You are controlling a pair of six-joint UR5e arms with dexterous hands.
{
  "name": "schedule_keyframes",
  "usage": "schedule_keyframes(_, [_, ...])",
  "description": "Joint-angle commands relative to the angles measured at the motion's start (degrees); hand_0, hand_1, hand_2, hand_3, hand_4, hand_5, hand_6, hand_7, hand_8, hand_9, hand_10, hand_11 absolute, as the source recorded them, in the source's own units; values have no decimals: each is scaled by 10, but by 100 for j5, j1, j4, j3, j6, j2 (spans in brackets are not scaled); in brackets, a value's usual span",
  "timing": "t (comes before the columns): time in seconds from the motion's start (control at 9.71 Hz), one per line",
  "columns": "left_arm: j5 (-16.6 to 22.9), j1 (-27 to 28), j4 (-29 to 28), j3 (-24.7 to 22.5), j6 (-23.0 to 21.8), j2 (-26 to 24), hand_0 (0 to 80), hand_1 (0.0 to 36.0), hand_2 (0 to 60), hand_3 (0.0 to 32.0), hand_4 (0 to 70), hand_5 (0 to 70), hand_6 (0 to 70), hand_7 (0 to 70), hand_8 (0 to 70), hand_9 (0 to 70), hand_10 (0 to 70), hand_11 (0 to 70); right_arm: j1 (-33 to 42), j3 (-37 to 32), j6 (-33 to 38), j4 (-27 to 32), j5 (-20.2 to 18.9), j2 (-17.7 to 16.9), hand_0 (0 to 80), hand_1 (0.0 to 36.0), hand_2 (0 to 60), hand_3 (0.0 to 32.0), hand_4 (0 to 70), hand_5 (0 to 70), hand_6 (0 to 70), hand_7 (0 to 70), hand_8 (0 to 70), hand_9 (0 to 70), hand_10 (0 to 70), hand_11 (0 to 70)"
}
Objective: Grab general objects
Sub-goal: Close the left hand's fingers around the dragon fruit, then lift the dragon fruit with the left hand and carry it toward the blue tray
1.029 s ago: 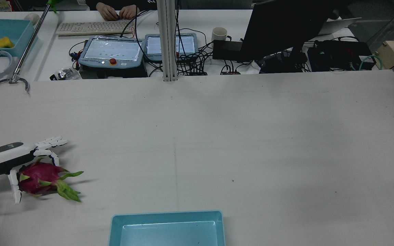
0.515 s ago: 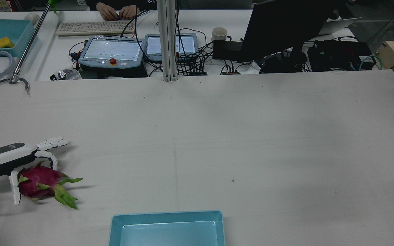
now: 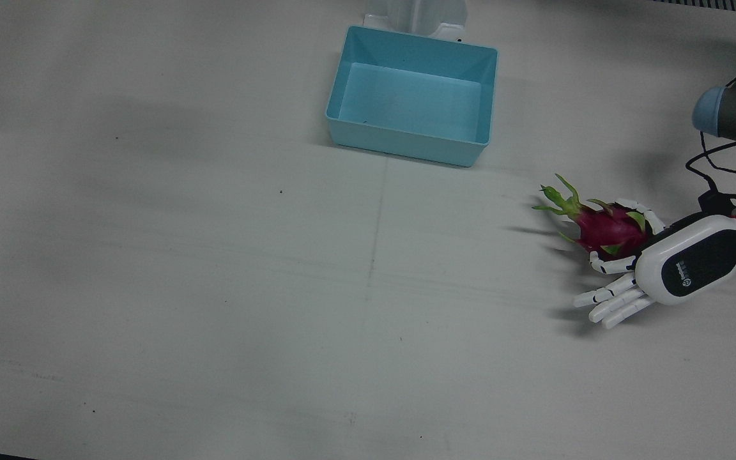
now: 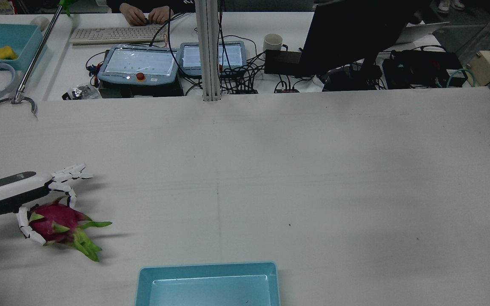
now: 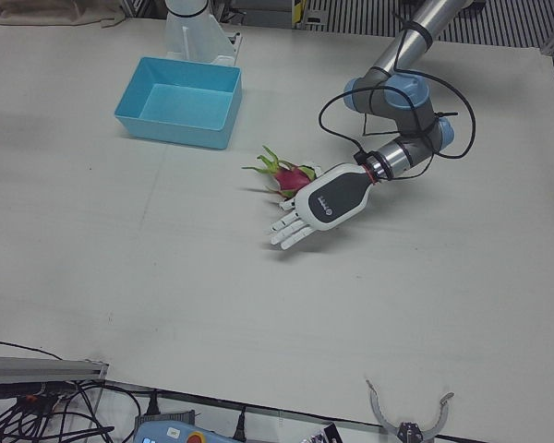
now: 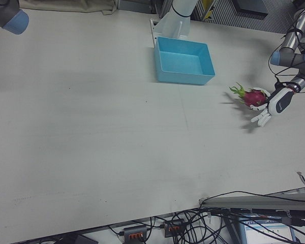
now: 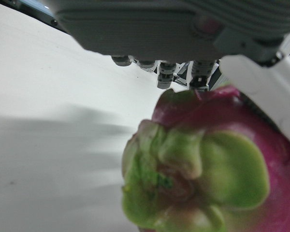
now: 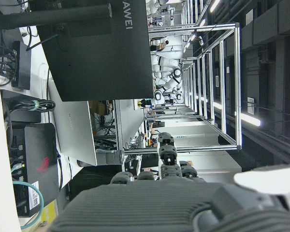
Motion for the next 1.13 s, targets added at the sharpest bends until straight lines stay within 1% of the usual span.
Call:
schedule_keyframes(0.0, [81,-37,584,-944,-300,-10,531,360,600,0,518,700,36,161,0,18,49,97,0,1,-2,-3,-6,0,0,0,0,0,0,0,0,0,0,0,0,0])
schedule_keyframes(0.1, [99,-55,646,-1128,-424,-1,530,360,600,0,518,700,35,165,0,19,50,99,0,1,-2,5,-6,0,0,0,0,0,0,0,0,0,0,0,0,0])
schedule_keyframes(0.21, [291,-55,742,-1270,-590,-1,532,360,600,0,512,700,32,162,0,18,49,97,0,1,-2,-3,-6,0,0,0,0,0,0,0,0,0,0,0,0,0])
schedule_keyframes(0.31, [640,-37,856,-1367,-853,-10,536,360,600,0,508,700,31,162,0,18,49,97,0,1,-2,5,-6,0,0,0,0,0,0,0,0,0,0,0,0,0])
schedule_keyframes(0.41, [835,-46,918,-1376,-1230,-79,545,360,600,0,507,700,32,164,0,18,51,101,0,1,-2,-3,3,0,0,0,0,0,0,0,0,0,0,0,0,0])
schedule_keyframes(0.51, [890,-37,875,-1533,-1494,-89,563,360,600,0,528,700,42,177,0,21,57,109,0,1,7,-3,-6,0,0,0,0,0,0,0,0,0,0,0,0,0])
schedule_keyframes(0.72, [881,103,884,-1675,-1812,-98,594,360,600,0,527,700,38,176,0,21,52,104,0,-8,7,-3,3,0,0,0,0,0,0,0,0,0,0,0,0,0])
schedule_keyframes(0.93, [811,260,901,-2078,-2329,-133,631,360,600,0,600,700,62,203,2,26,60,116,0,-16,7,5,-6,0,0,0,0,0,0,0,0,0,0,0,0,0])
schedule_keyframes(1.03, [654,610,910,-2271,-2462,-150,643,360,600,0,630,700,70,213,4,28,64,123,0,-16,7,-3,-6,0,0,0,0,0,0,0,0,0,0,0,0,0])
